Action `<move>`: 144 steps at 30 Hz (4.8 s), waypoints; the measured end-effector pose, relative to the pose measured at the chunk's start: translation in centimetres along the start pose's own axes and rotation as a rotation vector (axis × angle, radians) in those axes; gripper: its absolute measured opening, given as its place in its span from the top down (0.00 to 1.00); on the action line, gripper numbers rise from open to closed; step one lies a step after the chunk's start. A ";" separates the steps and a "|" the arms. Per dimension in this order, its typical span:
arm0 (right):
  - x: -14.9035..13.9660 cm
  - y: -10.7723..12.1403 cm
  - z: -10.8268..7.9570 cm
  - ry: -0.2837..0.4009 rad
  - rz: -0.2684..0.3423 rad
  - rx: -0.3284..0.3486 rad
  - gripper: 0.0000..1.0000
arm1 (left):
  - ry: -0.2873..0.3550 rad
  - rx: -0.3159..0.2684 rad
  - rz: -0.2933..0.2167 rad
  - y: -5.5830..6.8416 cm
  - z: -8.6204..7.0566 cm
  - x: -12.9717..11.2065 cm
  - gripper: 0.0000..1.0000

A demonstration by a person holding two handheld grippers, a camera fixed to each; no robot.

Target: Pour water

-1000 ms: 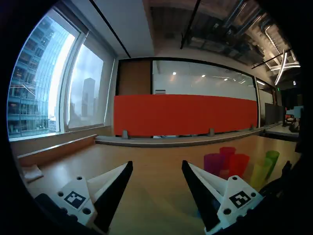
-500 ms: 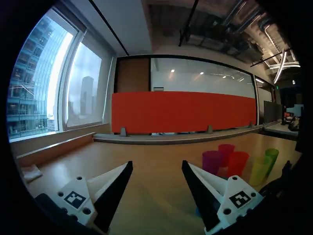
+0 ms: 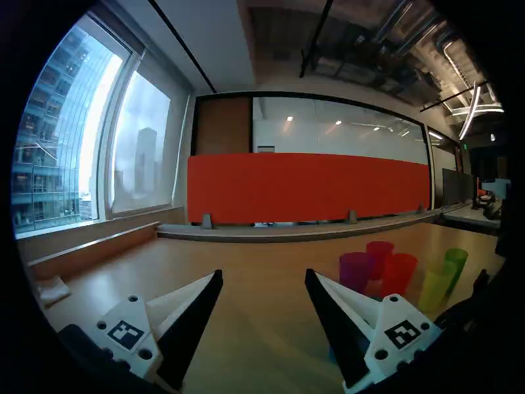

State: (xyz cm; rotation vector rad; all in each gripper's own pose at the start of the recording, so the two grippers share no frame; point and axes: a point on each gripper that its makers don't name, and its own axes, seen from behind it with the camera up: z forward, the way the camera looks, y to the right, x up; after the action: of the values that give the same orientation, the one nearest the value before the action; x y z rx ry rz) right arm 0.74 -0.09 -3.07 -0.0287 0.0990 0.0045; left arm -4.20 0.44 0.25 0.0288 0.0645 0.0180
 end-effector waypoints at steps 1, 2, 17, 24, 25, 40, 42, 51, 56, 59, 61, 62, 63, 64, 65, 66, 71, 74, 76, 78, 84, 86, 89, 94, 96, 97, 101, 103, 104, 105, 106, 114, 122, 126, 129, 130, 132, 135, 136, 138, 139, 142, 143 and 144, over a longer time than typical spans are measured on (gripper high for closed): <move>-0.1 0.0 0.1 0.003 0.000 0.001 0.00 | 0.000 0.000 0.000 0.0 0.0 0.0 0.07; -0.1 0.0 0.2 0.007 0.000 0.002 0.00 | 0.000 0.000 0.000 0.0 0.0 0.0 0.07; -1.7 -1.1 2.1 0.028 -0.002 0.019 0.00 | 0.000 0.000 0.000 -0.1 0.1 0.0 0.07; -3.5 -1.5 2.4 0.038 -0.018 0.005 0.00 | 0.000 0.000 0.001 0.0 0.0 0.0 0.07; -3.7 -1.7 2.4 0.037 -0.021 0.008 0.00 | 0.000 0.000 0.001 0.0 0.0 0.0 0.07; -6.0 -2.1 2.9 0.030 -0.022 0.008 0.00 | 0.000 0.000 0.000 0.0 0.0 0.0 0.07; -6.3 -1.8 2.9 0.025 -0.011 0.004 0.00 | 0.000 0.000 0.000 0.0 0.0 0.0 0.07; -7.4 -1.1 3.2 0.001 0.002 -0.016 0.00 | 0.000 0.000 0.000 -0.1 0.1 0.0 0.07; -8.0 -0.9 3.3 -0.012 0.002 -0.023 0.00 | 0.000 0.000 0.000 -0.1 0.1 0.0 0.07; -8.2 -0.7 3.3 -0.020 0.002 -0.028 0.00 | 0.000 0.000 0.000 -0.1 0.0 0.0 0.07; -8.3 -0.7 3.4 -0.025 0.002 -0.030 0.00 | 0.000 0.000 0.000 -0.1 0.0 0.0 0.07; -8.4 -0.6 3.4 -0.028 0.002 -0.031 0.00 | 0.000 0.000 0.000 -0.1 0.0 0.0 0.07; -8.5 -0.6 3.4 -0.030 0.002 -0.032 0.00 | 0.000 0.000 0.000 -0.1 0.0 0.0 0.07; -8.5 -0.6 3.5 -0.033 0.003 -0.032 0.00 | 0.000 0.000 0.000 -0.1 0.0 0.0 0.07; -8.6 -0.5 3.5 -0.036 0.004 -0.032 0.00 | 0.000 0.000 0.000 -0.1 0.0 0.0 0.07; -8.7 -0.5 3.6 -0.039 0.004 -0.033 0.00 | 0.000 0.000 0.000 -0.1 0.0 0.0 0.07; -8.7 -0.3 3.7 -0.044 0.004 -0.034 0.00 | 0.000 0.000 0.000 -0.1 0.0 0.0 0.07; -8.7 -0.3 3.6 -0.044 0.004 -0.032 0.00 | 0.000 0.000 0.000 -0.1 0.0 0.0 0.07; -8.7 -0.4 3.6 -0.044 0.004 -0.031 0.00 | 0.000 0.000 0.000 -0.1 0.0 0.0 0.07; -8.7 -0.4 3.6 -0.044 0.004 -0.030 0.00 | 0.000 0.000 0.001 -0.1 0.0 0.0 0.07; -8.9 -0.4 3.7 -0.043 0.004 -0.029 0.00 | 0.000 0.000 0.000 -0.1 0.0 0.0 0.07; -8.9 -0.4 3.7 -0.046 0.005 -0.028 0.00 | 0.000 0.000 0.000 -0.1 0.0 0.0 0.07; -8.9 -0.4 3.7 -0.047 0.005 -0.028 0.00 | 0.000 0.000 0.000 -0.1 0.0 0.0 0.07; -8.8 -0.4 3.6 -0.047 0.005 -0.028 0.00 | 0.000 0.000 0.000 -0.1 0.0 0.0 0.07; -8.8 -0.4 3.6 -0.047 0.004 -0.028 0.01 | 0.000 0.000 0.000 -0.1 0.0 0.0 0.07; -8.8 -0.4 3.6 -0.047 0.005 -0.028 0.00 | 0.000 0.000 0.000 -0.1 0.0 0.0 0.07; -8.8 -0.4 3.6 -0.047 0.004 -0.028 0.00 | 0.000 0.000 0.000 -0.1 0.0 0.0 0.07; -8.9 -0.4 3.5 -0.047 0.004 -0.028 0.00 | 0.000 0.000 0.000 -0.2 0.0 0.0 0.07; -8.9 -0.4 3.5 -0.047 0.004 -0.028 0.00 | 0.000 0.000 0.000 -0.1 0.0 0.0 0.07; -8.9 -0.4 3.5 -0.047 0.005 -0.028 0.00 | 0.000 0.000 0.000 -0.1 0.0 0.0 0.07; -8.9 -0.4 3.5 -0.047 0.005 -0.028 0.00 | 0.000 0.000 0.000 -0.1 0.0 0.0 0.07; -8.9 -0.3 3.5 -0.048 0.005 -0.028 0.00 | 0.000 0.000 0.000 -0.1 0.0 0.0 0.07; -8.9 -0.4 3.5 -0.047 0.005 -0.028 0.00 | 0.000 0.000 0.000 -0.1 0.0 -0.1 0.07; -8.9 -0.4 3.5 -0.047 0.005 -0.028 0.00 | 0.000 0.000 0.000 -0.1 0.0 -0.1 0.07; -8.9 -0.4 3.5 -0.047 0.004 -0.028 0.00 | 0.000 0.000 0.000 -0.1 0.1 -0.1 0.07; -8.9 -0.4 3.5 -0.047 0.004 -0.028 0.00 | 0.000 0.000 0.000 -0.1 0.1 -0.1 0.07; -8.9 -0.4 3.5 -0.047 0.005 -0.028 0.00 | 0.000 0.000 -0.001 0.0 0.1 -0.1 0.07; -8.9 -0.4 3.5 -0.047 0.004 -0.028 0.00 | 0.000 0.000 -0.002 0.0 0.1 0.0 0.07; -8.9 -0.4 3.5 -0.047 0.004 -0.028 0.00 | 0.000 0.000 -0.002 0.0 0.1 0.0 0.07; -8.9 -0.3 3.5 -0.047 0.005 -0.028 0.00 | 0.000 0.000 -0.002 -0.1 0.1 0.0 0.07; -8.9 -0.3 3.5 -0.047 0.005 -0.028 0.00 | 0.000 0.000 -0.003 -0.1 0.1 0.0 0.07; -8.9 -0.3 3.5 -0.047 0.005 -0.028 0.00 | -0.001 0.000 -0.004 -0.1 0.1 0.0 0.07; -8.9 -0.3 3.5 -0.047 0.005 -0.028 0.00 | -0.001 0.000 -0.004 -0.1 0.1 0.0 0.07; -8.9 -0.3 3.5 -0.047 0.005 -0.028 0.00 | -0.001 -0.001 -0.003 -0.1 0.1 0.0 0.07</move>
State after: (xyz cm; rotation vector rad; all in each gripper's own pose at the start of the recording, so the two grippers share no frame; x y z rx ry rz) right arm -7.79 -0.35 1.34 -0.0564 0.0516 0.0111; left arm -4.18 0.34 0.34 0.0280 0.0638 0.0145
